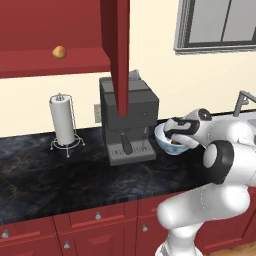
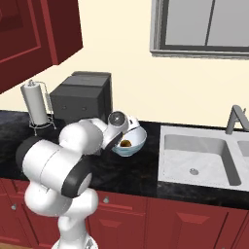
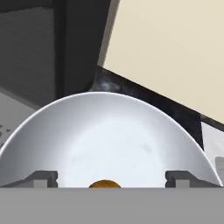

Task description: Pick the mangos from the cabinet and place them in one bowl. Pick the squash from the sink and place it in the other bowl.

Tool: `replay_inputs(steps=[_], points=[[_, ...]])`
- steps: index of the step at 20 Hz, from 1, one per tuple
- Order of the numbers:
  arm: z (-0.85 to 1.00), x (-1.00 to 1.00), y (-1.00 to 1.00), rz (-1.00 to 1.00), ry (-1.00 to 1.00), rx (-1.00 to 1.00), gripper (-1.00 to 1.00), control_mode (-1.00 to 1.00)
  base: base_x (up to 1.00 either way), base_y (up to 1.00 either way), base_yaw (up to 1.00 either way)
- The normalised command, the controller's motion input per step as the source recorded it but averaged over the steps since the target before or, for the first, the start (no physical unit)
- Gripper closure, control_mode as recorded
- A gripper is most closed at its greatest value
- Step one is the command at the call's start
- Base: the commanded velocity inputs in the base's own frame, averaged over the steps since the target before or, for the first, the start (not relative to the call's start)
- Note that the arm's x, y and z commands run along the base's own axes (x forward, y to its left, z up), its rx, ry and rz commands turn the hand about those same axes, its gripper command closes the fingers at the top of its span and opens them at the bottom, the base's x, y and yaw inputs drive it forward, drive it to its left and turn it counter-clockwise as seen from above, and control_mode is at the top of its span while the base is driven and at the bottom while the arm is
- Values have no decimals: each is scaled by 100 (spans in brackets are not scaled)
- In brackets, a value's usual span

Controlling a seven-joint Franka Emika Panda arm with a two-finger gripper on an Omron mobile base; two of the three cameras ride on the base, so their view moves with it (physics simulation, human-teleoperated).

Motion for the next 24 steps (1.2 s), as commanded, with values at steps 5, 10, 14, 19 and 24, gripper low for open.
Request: replay_inputs(steps=[5, 10, 14, 19, 24], points=[[97, -44, 0, 0, 3, 4, -100, -100, 0, 0, 0], [100, -55, 0, 0, 13, 0, -100, -100, 0, 0, 0], [75, -97, -5, 2, 10, -3, -100, -100, 0, 0, 0], [54, -94, 0, 8, 13, -8, -100, -100, 0, 0, 0], [26, -100, 6, 6, 15, -5, -100, -100, 0, 0, 0]])
